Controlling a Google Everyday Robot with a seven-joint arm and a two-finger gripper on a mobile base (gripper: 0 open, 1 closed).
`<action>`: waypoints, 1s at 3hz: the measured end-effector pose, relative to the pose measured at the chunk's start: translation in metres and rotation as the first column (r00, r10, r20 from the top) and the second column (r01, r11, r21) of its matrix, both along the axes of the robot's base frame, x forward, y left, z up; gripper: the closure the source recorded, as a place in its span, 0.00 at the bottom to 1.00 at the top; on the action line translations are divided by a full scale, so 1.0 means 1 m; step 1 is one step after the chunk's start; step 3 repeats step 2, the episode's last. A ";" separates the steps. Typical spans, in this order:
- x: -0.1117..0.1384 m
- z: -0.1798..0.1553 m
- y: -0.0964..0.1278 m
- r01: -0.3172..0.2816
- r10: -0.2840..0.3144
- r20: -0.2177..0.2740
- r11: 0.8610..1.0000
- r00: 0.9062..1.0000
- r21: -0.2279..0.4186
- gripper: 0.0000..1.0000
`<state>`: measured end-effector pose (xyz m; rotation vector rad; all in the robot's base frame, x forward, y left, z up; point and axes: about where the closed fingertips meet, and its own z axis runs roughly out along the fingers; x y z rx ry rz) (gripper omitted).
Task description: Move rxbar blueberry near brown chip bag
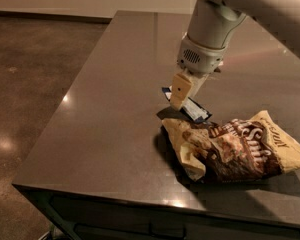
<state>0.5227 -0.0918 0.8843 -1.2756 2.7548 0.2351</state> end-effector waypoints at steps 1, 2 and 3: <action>0.002 0.000 0.002 0.000 0.000 0.010 1.000 1.000 0.005 0.00; 0.002 0.000 0.002 0.000 0.000 0.010 1.000 1.000 0.005 0.00; 0.002 0.000 0.002 0.000 0.000 0.010 1.000 1.000 0.005 0.00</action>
Offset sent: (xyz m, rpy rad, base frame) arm 0.0014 0.0013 -0.0001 0.0029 -0.0057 0.0000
